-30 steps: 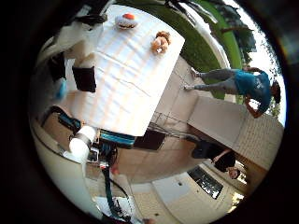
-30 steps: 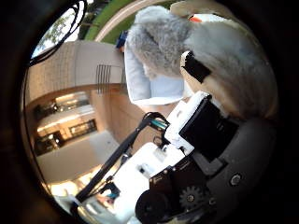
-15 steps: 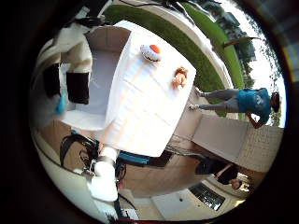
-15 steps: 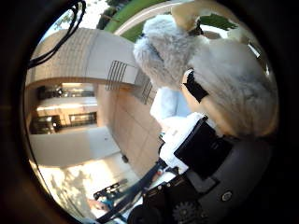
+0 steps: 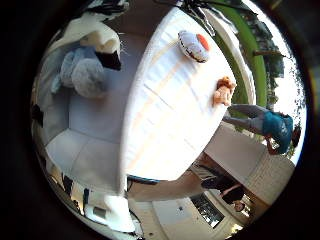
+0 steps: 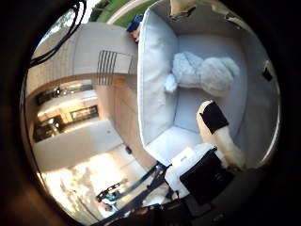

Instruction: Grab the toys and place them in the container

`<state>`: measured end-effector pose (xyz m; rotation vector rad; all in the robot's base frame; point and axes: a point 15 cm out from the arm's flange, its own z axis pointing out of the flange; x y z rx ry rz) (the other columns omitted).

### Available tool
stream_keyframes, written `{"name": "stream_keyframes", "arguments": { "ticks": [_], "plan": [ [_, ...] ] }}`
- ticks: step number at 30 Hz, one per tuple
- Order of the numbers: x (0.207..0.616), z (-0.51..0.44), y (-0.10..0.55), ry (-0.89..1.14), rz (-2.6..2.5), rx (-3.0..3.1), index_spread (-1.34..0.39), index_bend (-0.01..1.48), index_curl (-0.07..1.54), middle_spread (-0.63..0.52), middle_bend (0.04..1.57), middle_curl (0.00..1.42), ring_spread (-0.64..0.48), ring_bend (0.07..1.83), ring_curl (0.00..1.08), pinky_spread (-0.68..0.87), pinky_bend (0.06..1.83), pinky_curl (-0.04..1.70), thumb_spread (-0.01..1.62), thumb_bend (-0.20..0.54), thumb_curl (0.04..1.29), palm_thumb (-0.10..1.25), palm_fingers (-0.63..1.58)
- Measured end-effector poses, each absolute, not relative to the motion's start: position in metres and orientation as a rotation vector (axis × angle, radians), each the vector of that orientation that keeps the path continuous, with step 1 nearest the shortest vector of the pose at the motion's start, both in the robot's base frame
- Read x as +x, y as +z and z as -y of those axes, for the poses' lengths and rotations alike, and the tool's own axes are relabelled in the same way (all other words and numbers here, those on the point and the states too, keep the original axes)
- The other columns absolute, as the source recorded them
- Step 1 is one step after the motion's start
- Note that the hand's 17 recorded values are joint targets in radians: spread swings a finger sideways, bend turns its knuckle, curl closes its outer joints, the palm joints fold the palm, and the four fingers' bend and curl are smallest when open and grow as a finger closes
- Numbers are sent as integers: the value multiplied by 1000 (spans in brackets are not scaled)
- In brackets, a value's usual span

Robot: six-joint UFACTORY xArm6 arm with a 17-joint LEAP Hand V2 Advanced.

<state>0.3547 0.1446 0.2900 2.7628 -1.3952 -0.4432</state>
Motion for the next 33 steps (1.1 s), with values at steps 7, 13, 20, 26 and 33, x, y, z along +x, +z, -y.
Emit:
{"name": "stream_keyframes", "arguments": {
  "ticks": [7, 13, 20, 26, 33],
  "plan": [
    [387, -75, 305, -376, 1584, 2739, -454, 112, 400, 112, 178, 351, 316, 469, 309, 470, 763, 401, 1120, -43, 494, 749, -83],
    [461, 32, 339, -109, 1847, 2681, -318, 148, 338, 84, 210, 359, 297, 479, 311, 462, 668, 348, 1137, -33, 470, 687, 29],
    [531, 132, 326, 79, 1892, 2533, -244, 155, 306, 54, 198, 363, 283, 467, 310, 442, 606, 310, 1167, -39, 439, 588, 77],
    [539, 179, 297, 9, 1961, 2451, -226, 153, 283, 49, 185, 358, 272, 456, 308, 440, 599, 294, 1188, -30, 415, 544, 102],
    [560, 202, 280, 104, 1991, 2439, -195, 150, 263, 44, 184, 350, 284, 466, 308, 450, 616, 280, 1198, -26, 399, 540, 164]
  ]
}}
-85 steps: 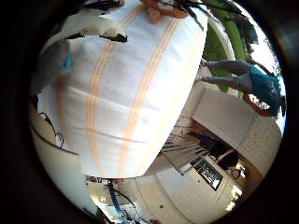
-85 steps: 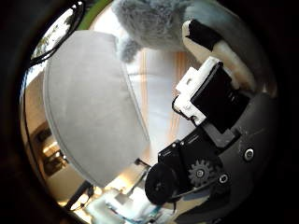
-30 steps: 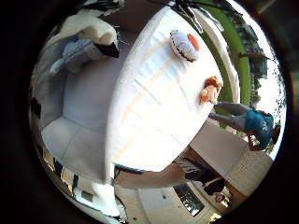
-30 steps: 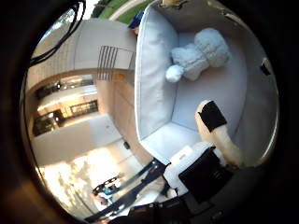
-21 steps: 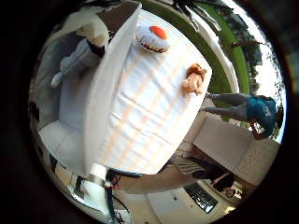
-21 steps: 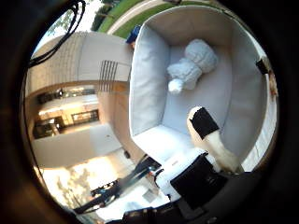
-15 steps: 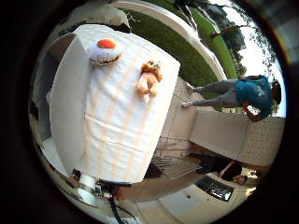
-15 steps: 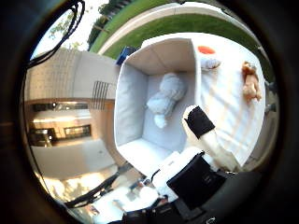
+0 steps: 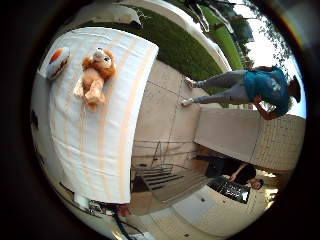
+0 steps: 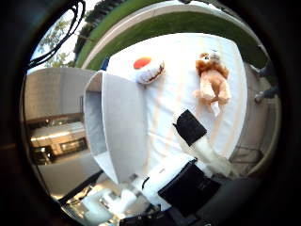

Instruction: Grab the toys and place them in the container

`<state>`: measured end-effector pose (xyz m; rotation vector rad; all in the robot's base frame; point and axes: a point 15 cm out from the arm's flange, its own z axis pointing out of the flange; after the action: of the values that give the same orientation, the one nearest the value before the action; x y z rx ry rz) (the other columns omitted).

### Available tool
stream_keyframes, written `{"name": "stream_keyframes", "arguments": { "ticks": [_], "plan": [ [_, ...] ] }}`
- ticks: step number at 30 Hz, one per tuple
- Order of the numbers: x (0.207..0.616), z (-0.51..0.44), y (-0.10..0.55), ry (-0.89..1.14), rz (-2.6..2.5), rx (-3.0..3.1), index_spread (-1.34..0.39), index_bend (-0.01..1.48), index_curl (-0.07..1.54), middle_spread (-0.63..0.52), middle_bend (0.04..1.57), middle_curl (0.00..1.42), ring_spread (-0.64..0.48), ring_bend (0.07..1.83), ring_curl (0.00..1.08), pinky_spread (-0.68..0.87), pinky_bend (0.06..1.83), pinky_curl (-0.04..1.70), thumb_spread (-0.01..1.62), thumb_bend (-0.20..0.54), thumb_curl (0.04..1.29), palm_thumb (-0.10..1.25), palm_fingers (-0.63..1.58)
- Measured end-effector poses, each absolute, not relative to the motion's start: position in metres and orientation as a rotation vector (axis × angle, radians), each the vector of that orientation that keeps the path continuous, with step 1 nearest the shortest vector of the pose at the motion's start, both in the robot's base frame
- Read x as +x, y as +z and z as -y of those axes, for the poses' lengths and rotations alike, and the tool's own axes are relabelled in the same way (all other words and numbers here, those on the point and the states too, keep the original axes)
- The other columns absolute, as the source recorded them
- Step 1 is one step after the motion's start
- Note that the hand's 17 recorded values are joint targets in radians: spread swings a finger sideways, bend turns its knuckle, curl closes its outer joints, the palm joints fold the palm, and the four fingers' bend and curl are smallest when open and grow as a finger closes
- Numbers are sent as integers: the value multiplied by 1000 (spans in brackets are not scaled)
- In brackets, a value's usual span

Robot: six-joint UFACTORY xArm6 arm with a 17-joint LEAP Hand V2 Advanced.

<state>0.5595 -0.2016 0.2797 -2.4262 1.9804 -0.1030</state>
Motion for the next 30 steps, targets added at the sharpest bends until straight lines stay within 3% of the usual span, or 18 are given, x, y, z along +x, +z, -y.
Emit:
{"name": "stream_keyframes", "arguments": {
  "ticks": [5, 7, 12, 13, 14, 15, 16, 21, 27, 30],
  "plan": [
    [565, 218, 235, -77, -2016, -2464, -183, 152, 258, 43, 180, 346, 292, 472, 310, 461, 644, 281, 1188, -43, 383, 499, 178],
    [561, 222, 183, 36, -2044, -2480, -175, 150, 255, 43, 180, 346, 297, 476, 312, 466, 652, 280, 1186, -45, 372, 478, 181],
    [557, 213, 156, 109, -2058, -2520, -111, 137, 242, 66, 169, 336, 321, 530, 318, 491, 728, 287, 1171, -48, 343, 410, 257],
    [557, 213, 156, 106, -2056, -2526, -94, 135, 239, 66, 169, 334, 328, 568, 327, 503, 756, 292, 1170, -45, 340, 405, 312],
    [559, 212, 157, 98, -2051, -2525, -86, 133, 228, 35, 263, 358, 320, 696, 357, 514, 842, 310, 1167, -35, 335, 407, 634],
    [559, 211, 158, 97, -2050, -2524, -82, 139, 235, 65, 178, 332, 333, 604, 330, 503, 751, 283, 1170, -41, 336, 403, 354],
    [559, 211, 165, 86, -2050, -2513, -193, 209, 205, 16, 559, 442, 262, 901, 355, 485, 874, 262, 1184, 41, 376, 548, 1361],
    [557, 211, 188, 59, -2052, -2499, -342, 471, 361, -56, 941, 655, 93, 1200, 569, 394, 1195, 473, 1153, 131, 468, 848, 1302],
    [518, 202, 224, 216, -2087, -2502, -475, 710, 513, -106, 1134, 780, -2, 1349, 658, 288, 1400, 607, 1145, 108, 547, 923, 1121],
    [500, 195, 264, 228, -2086, -2495, -501, 748, 552, -114, 1163, 803, -17, 1376, 672, 267, 1428, 632, 1148, 100, 563, 934, 1085]
  ]
}}
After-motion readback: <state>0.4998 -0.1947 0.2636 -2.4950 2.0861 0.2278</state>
